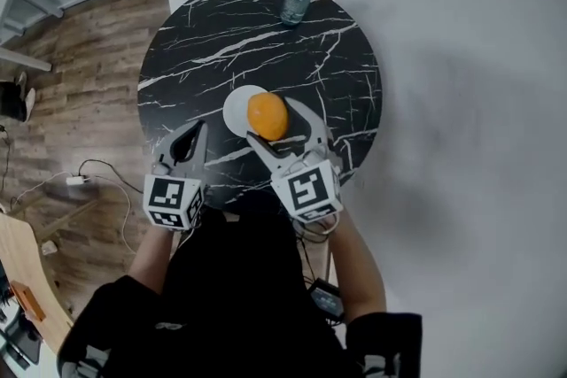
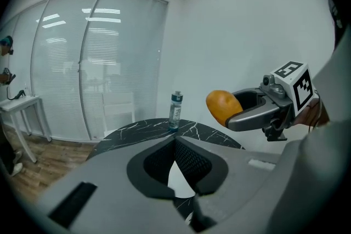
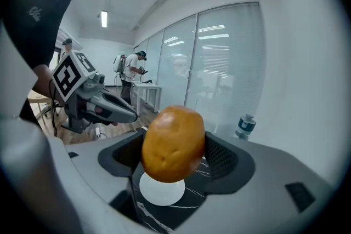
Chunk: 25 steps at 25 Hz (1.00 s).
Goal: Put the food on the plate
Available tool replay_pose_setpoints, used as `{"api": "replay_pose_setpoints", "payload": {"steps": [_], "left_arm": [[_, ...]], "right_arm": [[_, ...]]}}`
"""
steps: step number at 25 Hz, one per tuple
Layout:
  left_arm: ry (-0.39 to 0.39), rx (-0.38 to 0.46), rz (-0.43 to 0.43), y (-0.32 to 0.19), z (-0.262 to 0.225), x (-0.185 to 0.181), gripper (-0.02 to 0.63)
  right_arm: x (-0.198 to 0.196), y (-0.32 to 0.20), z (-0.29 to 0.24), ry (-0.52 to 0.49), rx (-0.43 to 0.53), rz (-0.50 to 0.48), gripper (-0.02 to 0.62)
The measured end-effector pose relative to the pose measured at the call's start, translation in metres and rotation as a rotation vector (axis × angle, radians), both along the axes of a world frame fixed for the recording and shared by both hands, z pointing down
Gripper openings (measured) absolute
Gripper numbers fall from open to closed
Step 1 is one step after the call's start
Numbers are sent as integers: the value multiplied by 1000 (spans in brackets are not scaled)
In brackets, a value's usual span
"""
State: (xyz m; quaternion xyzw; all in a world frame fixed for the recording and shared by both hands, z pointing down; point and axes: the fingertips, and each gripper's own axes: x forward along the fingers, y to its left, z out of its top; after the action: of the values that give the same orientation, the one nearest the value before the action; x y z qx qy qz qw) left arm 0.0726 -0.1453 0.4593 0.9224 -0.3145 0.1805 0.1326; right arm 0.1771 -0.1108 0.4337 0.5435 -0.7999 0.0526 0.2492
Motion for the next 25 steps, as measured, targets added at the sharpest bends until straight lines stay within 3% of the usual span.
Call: {"api": "replay_pose_setpoints", "payload": {"steps": [8, 25], "left_arm": [[-26, -49, -76, -4, 29, 2, 0], [-55, -139, -186, -7, 96, -3, 0]], "right_arm": [[3, -14, 39, 17, -100, -112, 341], [1, -24, 125, 64, -268, -221, 341]]}}
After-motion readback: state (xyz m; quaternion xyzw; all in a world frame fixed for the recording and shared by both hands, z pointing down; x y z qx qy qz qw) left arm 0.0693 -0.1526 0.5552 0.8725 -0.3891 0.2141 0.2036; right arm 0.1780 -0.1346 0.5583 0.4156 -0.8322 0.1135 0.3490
